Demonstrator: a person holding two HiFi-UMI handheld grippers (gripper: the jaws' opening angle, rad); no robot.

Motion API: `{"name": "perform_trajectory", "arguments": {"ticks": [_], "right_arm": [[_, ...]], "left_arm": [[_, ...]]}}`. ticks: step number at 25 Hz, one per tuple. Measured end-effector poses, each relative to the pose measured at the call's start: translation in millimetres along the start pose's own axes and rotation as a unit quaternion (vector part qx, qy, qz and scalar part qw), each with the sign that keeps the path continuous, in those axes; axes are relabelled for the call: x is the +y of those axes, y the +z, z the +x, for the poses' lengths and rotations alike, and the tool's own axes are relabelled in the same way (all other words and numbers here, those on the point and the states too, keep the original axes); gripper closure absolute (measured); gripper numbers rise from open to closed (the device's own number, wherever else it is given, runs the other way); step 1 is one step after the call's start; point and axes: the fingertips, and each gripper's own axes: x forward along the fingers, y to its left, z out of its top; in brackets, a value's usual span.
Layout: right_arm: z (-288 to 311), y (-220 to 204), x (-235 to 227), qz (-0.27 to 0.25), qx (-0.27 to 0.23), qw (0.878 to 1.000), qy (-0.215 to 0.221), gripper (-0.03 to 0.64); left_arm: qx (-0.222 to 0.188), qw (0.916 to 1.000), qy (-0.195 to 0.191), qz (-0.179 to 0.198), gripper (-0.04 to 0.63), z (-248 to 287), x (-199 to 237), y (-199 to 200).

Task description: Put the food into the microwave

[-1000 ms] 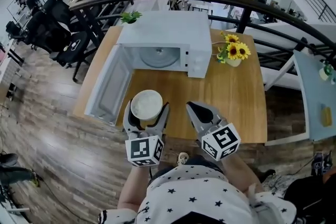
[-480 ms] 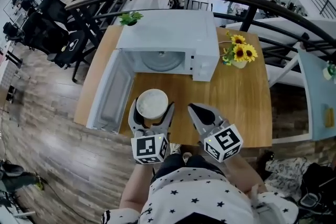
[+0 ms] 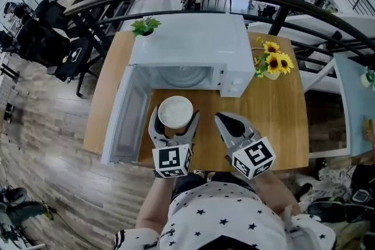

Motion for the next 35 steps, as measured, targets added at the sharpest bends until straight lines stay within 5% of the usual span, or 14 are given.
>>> {"name": "perform_trajectory", "arguments": {"ticks": [35], "right_arm": [[86.6, -44.4, -58.3, 0.042, 0.058, 0.996, -0.060, 0.612]], "left_arm": [[0.076, 0.9960, -0.044, 0.019, 0.106, 148.9, 62.6, -74.8]]}}
